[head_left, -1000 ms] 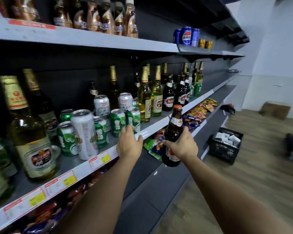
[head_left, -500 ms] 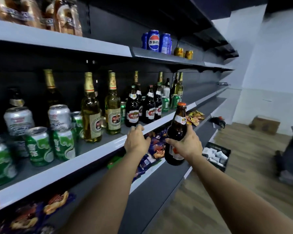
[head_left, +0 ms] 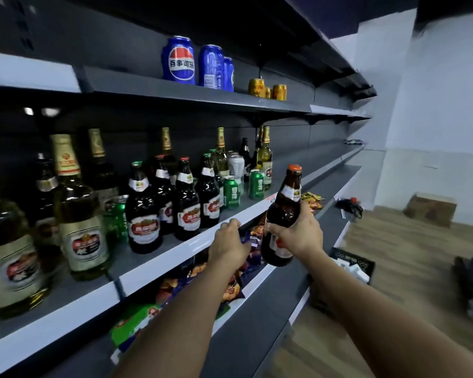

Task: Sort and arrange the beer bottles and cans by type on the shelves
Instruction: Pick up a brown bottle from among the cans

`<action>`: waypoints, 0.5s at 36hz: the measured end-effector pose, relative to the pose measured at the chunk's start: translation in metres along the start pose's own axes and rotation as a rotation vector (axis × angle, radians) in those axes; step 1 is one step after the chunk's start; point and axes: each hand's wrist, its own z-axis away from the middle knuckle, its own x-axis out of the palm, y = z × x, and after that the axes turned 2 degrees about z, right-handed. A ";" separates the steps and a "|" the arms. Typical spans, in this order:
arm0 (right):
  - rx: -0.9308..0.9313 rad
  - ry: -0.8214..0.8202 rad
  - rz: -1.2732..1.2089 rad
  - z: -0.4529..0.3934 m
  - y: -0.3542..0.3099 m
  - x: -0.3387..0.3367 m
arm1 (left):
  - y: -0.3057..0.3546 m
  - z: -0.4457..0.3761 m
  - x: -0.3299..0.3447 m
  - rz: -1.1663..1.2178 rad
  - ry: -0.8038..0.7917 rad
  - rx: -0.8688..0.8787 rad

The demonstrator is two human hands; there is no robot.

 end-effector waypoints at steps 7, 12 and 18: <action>-0.044 -0.015 0.025 -0.103 0.010 0.033 | 0.007 -0.103 0.022 0.026 0.076 -0.030; -0.065 -0.051 -0.004 -0.169 0.017 0.064 | 0.014 -0.164 0.030 -0.045 0.144 -0.023; -0.118 -0.140 -0.056 -0.230 0.024 0.103 | 0.025 -0.219 0.050 -0.207 0.208 -0.022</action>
